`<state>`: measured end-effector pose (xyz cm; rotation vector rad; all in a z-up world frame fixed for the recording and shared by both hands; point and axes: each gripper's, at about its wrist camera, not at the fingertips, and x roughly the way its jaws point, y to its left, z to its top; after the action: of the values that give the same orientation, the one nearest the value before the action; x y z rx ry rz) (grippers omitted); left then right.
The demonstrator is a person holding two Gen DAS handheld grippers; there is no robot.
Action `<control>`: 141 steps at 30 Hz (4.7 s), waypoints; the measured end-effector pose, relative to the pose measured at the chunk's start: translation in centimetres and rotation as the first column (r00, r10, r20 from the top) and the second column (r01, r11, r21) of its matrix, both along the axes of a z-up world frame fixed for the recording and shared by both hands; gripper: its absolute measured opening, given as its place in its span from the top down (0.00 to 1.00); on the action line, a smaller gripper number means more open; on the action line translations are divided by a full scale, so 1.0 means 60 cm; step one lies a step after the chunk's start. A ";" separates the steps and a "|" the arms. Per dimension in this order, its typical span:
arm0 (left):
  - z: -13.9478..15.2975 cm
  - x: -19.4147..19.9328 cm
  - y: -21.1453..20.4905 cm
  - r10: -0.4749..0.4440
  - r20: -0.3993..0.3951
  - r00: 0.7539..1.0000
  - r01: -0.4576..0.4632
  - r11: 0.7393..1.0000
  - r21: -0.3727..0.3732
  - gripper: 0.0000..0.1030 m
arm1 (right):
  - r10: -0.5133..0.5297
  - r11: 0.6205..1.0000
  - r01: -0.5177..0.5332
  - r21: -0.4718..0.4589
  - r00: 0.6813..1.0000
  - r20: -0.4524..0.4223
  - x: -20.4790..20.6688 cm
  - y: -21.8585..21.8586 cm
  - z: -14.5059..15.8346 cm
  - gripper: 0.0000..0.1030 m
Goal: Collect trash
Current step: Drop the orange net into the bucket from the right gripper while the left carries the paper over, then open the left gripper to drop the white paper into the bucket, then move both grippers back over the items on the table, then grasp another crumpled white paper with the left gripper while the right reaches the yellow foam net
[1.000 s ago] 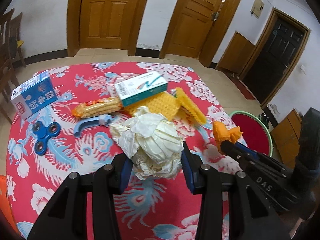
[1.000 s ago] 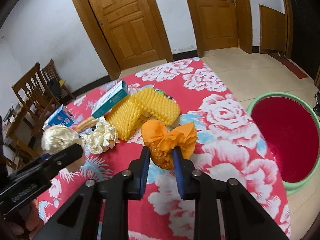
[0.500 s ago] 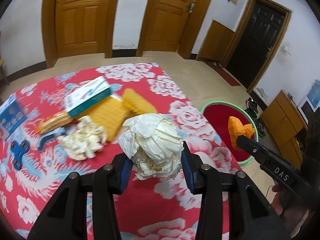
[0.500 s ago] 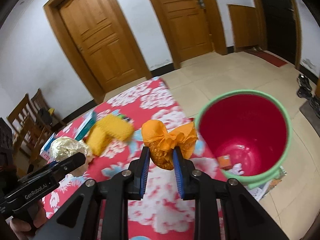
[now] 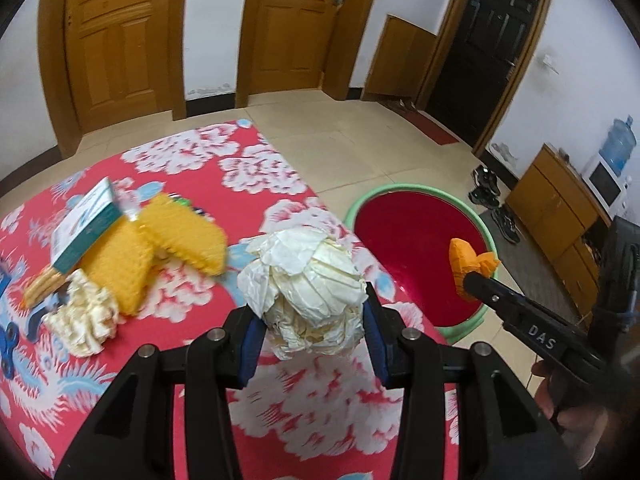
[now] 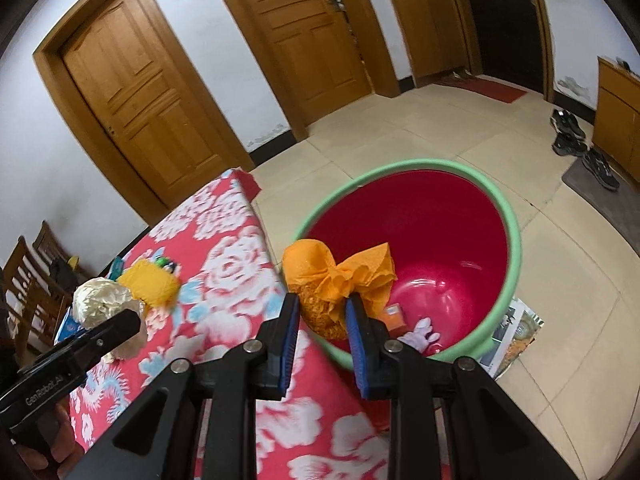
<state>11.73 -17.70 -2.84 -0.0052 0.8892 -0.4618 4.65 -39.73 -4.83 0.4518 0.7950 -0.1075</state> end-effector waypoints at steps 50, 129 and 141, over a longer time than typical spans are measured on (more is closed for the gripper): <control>-0.069 0.056 -0.196 -0.212 -0.028 0.977 0.213 0.976 0.054 0.32 | -0.183 0.977 0.182 0.112 0.983 -0.001 -0.013 -0.152 -0.035 0.23; -0.109 0.074 0.299 0.374 -0.116 0.920 -0.374 0.927 0.019 0.36 | 0.422 0.896 -0.438 -0.077 0.891 -0.165 0.233 0.315 -0.044 0.38; -0.100 0.063 0.280 0.315 -0.123 0.941 -0.322 0.946 -0.040 0.74 | 0.439 0.890 -0.450 -0.077 0.890 -0.127 0.227 0.315 -0.043 0.89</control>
<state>15.53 -0.89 -8.82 -0.2304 0.9668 -0.1855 18.28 -20.82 -7.39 0.1549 0.9759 0.2573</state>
